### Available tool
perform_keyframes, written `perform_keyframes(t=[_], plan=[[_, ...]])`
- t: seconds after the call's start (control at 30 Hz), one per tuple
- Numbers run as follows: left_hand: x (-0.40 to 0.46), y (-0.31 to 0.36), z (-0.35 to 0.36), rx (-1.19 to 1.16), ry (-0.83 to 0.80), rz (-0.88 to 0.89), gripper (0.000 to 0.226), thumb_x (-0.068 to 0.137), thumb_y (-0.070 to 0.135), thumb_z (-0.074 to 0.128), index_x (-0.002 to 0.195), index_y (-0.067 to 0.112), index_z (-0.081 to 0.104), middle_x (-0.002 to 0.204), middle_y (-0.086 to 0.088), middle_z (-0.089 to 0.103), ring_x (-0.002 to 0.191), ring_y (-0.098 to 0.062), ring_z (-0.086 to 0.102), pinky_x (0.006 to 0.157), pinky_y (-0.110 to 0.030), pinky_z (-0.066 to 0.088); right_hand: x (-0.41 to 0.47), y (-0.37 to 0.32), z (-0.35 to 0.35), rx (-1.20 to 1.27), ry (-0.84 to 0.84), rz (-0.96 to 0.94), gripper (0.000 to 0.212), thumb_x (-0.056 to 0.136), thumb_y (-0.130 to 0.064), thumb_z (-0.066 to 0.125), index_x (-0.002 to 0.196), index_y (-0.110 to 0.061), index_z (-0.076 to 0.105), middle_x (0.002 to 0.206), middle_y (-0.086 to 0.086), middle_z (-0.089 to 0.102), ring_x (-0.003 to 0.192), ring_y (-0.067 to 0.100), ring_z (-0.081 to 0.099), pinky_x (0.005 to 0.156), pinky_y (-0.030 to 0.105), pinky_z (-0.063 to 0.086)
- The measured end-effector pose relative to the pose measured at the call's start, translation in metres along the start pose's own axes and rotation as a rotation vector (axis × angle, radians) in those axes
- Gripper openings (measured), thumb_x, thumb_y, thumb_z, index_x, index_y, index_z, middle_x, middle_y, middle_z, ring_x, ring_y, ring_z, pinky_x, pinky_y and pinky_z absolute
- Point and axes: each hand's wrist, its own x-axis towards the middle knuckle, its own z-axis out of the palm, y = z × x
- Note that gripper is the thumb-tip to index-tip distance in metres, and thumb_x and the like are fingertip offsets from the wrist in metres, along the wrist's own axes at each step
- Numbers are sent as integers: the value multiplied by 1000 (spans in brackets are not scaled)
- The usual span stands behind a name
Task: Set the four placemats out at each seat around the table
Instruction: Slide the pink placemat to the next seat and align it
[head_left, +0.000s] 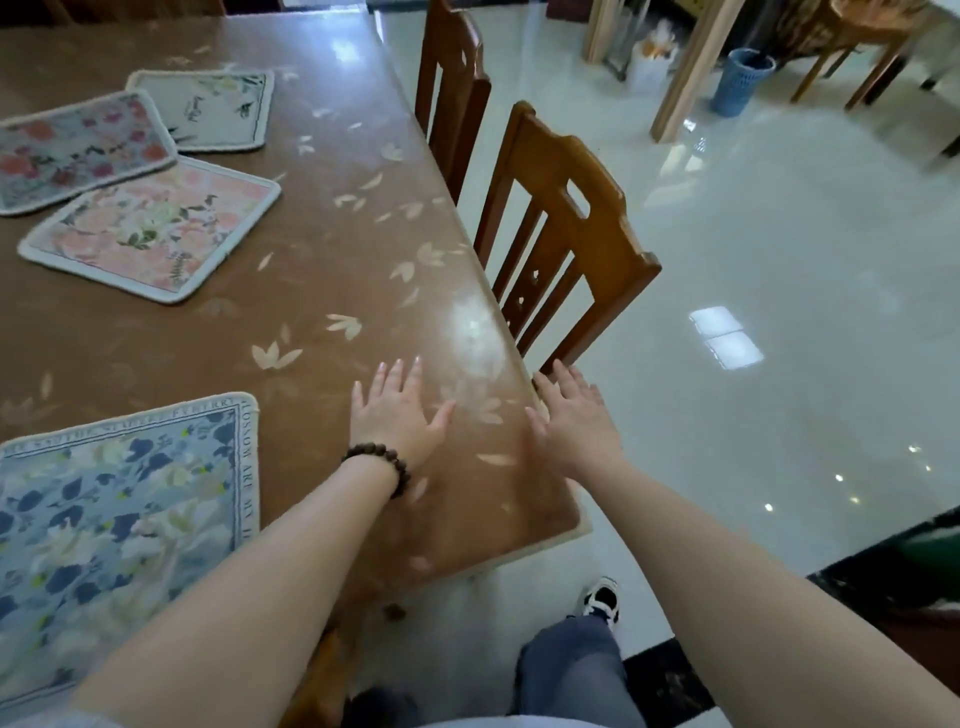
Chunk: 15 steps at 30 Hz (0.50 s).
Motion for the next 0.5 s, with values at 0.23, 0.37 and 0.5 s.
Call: perform_keyframes(t=[0.23,0.37,0.5], plan=[[42,96,6,-18,77,-226,75,87,66,24,148,26,12,156,-2,20,143,-20,11,115,-47,9,73,93,-72,-53,-9,-342,57,97,-47,27,149,-25,18,159,4,7,146,20,-2,118,40,-1],[60,127,-4,-9,125,-308,76,85,69,21,148,26,14,155,-3,22,143,-22,14,113,-49,11,113,112,-114,-41,45,-448,56,97,-47,30,148,-25,21,159,3,11,146,21,0,117,41,-1],[79,146,-16,-11,173,-388,76,86,69,22,148,26,14,155,-3,22,143,-23,14,113,-50,12,153,108,-139,-19,111,-567,54,97,-45,34,147,-25,25,158,5,17,146,22,4,115,39,-1]])
